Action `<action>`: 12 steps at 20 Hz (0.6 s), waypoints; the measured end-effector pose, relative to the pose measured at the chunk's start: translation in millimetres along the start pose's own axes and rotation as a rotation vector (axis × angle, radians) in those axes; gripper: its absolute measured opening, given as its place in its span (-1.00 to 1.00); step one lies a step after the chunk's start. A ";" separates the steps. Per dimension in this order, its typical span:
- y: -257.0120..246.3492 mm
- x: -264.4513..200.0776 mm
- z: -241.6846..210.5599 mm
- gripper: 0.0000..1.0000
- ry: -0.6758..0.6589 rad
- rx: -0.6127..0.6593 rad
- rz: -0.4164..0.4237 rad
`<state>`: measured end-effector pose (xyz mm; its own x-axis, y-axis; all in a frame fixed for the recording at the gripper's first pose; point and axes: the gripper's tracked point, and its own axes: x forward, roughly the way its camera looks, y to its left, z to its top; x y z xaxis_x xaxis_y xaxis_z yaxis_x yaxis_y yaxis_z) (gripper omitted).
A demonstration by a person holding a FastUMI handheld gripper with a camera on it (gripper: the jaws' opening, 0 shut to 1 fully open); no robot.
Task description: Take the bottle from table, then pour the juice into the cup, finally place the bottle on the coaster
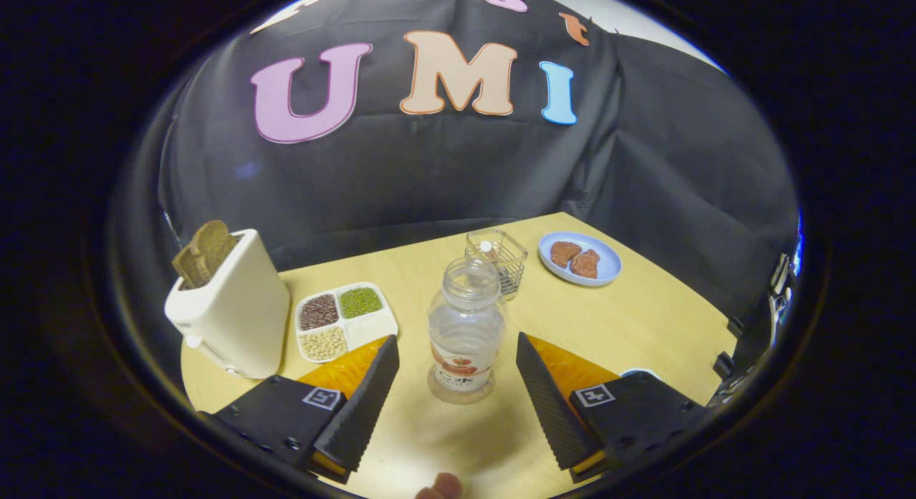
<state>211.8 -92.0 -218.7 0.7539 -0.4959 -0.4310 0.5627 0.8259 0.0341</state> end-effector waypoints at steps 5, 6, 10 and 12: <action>-2.6 -47.0 40.9 1.00 -0.061 -0.040 0.101; -2.1 -56.4 53.0 1.00 -0.085 -0.026 0.137; -25.2 -96.6 83.7 1.00 -0.133 0.005 0.212; -34.6 -113.2 96.9 0.99 -0.161 0.018 0.245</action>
<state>139.8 -90.5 -83.7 0.9114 -0.3195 -0.2594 0.3619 0.9223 0.1359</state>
